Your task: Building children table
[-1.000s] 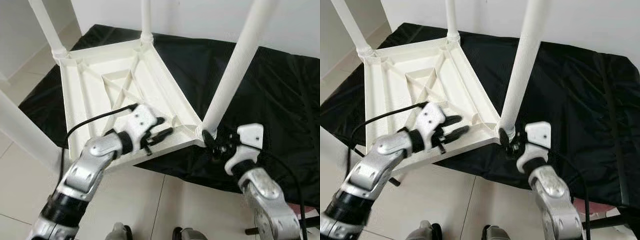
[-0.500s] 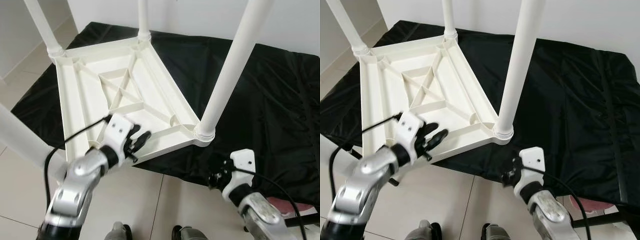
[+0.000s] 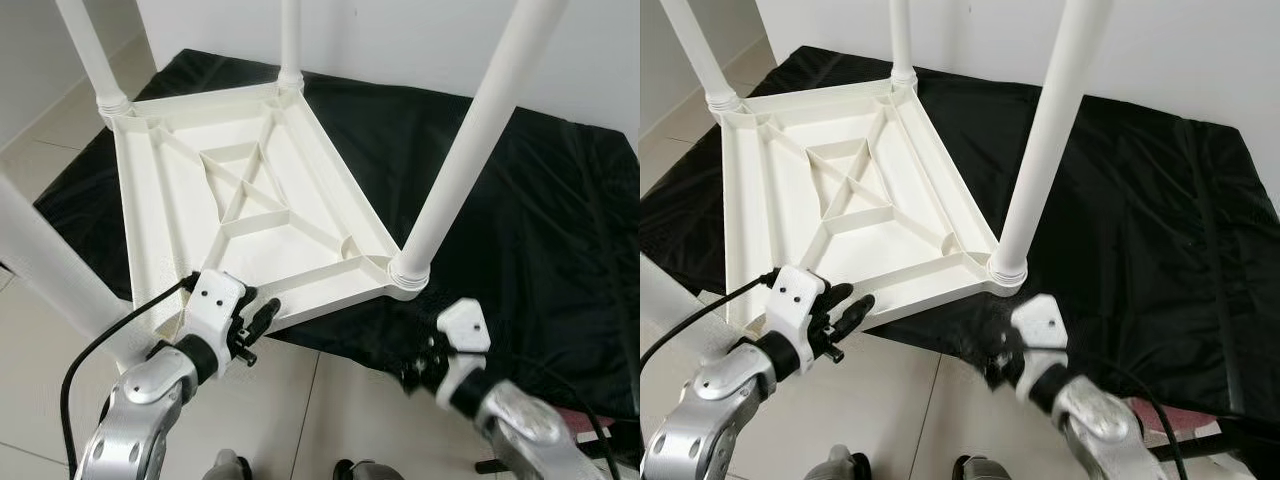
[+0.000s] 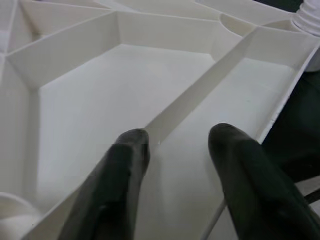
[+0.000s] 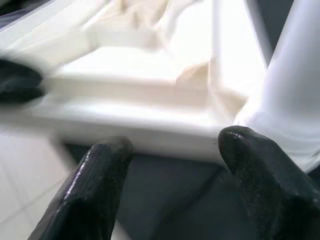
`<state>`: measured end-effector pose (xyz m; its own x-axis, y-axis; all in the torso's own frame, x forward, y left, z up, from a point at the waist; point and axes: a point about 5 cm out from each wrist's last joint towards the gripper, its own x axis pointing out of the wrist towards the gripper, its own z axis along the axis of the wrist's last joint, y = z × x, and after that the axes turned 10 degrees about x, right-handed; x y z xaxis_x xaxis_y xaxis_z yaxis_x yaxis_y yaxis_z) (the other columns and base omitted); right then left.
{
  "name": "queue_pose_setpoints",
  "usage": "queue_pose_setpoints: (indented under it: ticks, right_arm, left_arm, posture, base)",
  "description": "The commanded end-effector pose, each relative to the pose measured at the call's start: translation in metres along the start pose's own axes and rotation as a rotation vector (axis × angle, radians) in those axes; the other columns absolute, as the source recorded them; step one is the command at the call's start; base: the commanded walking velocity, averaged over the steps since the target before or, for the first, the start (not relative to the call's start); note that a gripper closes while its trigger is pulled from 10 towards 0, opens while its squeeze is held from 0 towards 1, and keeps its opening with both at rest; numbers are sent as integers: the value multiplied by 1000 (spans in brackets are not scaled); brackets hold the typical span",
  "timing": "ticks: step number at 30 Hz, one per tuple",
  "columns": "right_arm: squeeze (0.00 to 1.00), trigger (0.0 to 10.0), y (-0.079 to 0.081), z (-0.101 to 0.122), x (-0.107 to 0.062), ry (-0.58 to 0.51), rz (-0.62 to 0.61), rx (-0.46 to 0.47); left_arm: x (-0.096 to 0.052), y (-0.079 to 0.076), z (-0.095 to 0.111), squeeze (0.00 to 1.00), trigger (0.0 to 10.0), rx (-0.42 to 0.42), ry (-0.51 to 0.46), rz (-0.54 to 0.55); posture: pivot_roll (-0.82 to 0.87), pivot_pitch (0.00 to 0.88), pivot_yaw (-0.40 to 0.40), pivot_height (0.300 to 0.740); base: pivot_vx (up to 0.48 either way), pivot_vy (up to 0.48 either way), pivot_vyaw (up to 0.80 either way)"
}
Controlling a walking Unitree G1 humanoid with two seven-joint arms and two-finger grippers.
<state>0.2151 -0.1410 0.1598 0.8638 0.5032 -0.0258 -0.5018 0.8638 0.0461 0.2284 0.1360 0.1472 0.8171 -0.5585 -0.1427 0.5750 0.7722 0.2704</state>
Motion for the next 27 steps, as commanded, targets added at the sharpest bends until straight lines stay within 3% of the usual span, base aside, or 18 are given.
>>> queue_pose_setpoints:
  ticks: [1,7,8,11,14,15,16,18,19,21,22,27]
  right_arm:
    - [0,10000,0,-4,3,7,-9,5]
    - [0,10000,3,-4,8,-5,-1,6]
    - [0,10000,2,-4,10,-10,-12,7]
    - [0,10000,-1,-4,10,-16,-36,-1]
    - [0,10000,-11,-4,2,-9,-56,-24]
    - [0,10000,-11,-4,2,-9,-56,-24]
    - [0,10000,-17,-4,-2,-8,-69,-25]
    - [0,10000,-19,-3,-4,-8,-74,-25]
    - [1000,10000,-21,-3,-6,-11,-84,-18]
    - [1000,10000,-21,-3,-6,-11,-84,-18]
    - [1000,10000,-22,-1,-9,-14,-79,-10]
    - [1000,10000,-22,2,-17,-26,-97,-5]
  left_arm:
    - [-7,15,-7,1000,10000,27,68,292]
    - [-16,17,-10,1000,10000,36,91,358]
    - [-23,17,-12,0,10000,35,107,373]
    - [-32,16,-14,0,10000,32,125,389]
    - [-56,19,-18,0,10000,32,183,471]
    - [-56,19,-18,0,10000,32,183,471]
    - [-70,20,-21,0,10000,30,231,537]
    - [-74,20,-22,0,10000,28,251,570]
    - [-79,20,-21,0,10000,14,258,590]
    - [-79,20,-21,0,10000,14,258,590]
    - [-82,19,-18,1000,10000,-1,245,606]
    - [-87,17,-11,1000,10000,-3,226,631]
  posture:
    - [40,92,-29,740]
    - [55,88,-32,740]
    - [59,88,-32,740]
    - [65,88,-30,740]
    - [64,99,-20,740]
    - [64,99,-20,740]
    - [65,101,-18,740]
    - [65,101,-18,740]
    - [76,108,-14,740]
    - [76,108,-14,740]
    - [88,115,-18,740]
    - [97,125,-20,740]
  base:
    - [0,0,0]
    - [0,0,0]
    - [0,0,0]
    - [0,0,0]
    - [0,0,0]
    - [0,0,0]
    - [0,0,0]
    - [0,0,0]
    - [0,0,0]
    - [0,0,0]
    - [0,0,0]
    - [0,0,0]
